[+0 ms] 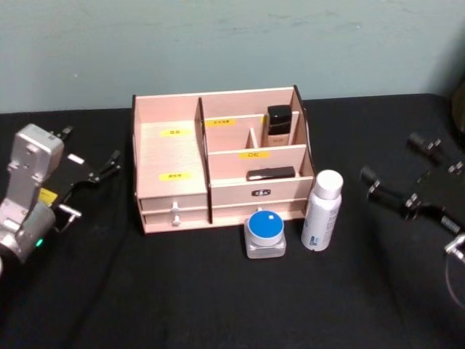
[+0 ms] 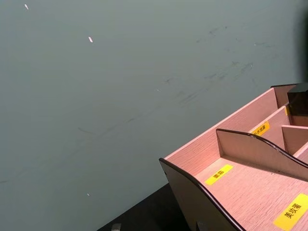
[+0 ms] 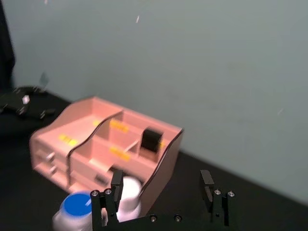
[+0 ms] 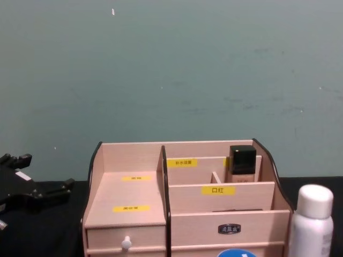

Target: Pick up the facial cleanser and watermelon frost from the table and place them into the tiered storage box.

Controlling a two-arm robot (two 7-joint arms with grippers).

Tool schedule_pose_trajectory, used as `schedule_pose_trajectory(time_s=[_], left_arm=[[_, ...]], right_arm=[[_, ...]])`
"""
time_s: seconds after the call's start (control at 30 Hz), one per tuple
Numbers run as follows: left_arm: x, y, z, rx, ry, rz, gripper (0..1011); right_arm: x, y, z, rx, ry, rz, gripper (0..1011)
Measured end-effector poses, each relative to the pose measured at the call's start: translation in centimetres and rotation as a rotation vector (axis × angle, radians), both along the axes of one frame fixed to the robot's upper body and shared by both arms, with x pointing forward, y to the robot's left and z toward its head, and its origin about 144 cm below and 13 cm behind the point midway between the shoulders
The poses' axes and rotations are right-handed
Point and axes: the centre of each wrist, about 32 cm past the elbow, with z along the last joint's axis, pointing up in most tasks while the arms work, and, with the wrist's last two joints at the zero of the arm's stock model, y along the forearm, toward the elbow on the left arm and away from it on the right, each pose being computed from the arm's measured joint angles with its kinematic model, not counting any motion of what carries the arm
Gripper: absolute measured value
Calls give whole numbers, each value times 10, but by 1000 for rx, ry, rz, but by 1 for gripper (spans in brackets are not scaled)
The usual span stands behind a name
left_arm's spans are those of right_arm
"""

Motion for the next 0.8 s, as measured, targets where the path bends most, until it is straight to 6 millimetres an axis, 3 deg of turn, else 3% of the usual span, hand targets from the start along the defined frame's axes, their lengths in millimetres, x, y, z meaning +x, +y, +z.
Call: schedule_pose_trajectory(time_s=[0.3,0.8], left_arm=[[0,0,0,0,0,0,1010],[0,0,0,0,0,0,1010]], right_arm=[[-2,4,-9,-39,182,50,1003],[16,7,-33,-32,277,67,1003]])
